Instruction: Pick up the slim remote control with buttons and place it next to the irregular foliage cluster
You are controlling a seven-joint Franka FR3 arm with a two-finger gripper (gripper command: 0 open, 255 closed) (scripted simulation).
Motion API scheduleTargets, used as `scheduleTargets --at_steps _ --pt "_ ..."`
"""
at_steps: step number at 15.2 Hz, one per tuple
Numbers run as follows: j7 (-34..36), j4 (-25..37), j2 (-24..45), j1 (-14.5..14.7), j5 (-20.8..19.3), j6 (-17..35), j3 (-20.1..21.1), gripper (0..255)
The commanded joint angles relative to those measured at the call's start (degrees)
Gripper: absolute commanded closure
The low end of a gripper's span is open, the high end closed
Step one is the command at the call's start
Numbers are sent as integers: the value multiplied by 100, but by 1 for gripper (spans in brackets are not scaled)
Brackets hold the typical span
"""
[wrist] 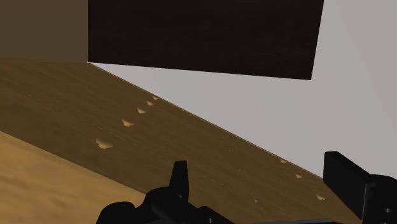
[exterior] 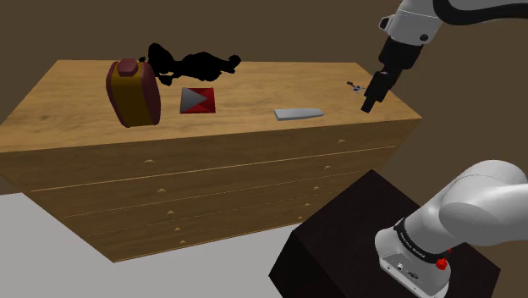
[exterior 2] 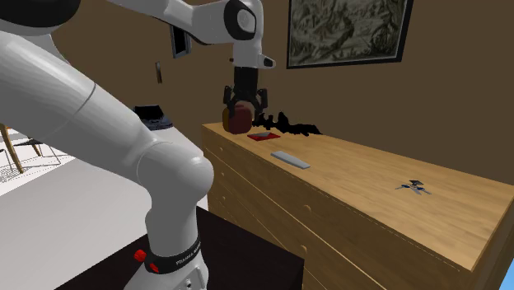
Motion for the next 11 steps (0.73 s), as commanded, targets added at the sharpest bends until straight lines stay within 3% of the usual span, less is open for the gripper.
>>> scheduleTargets --at_steps 1,11 --pt "0 0 0 0 0 0 0 0" --pt "-2661 198 1765 339 -568 1667 -898 0"
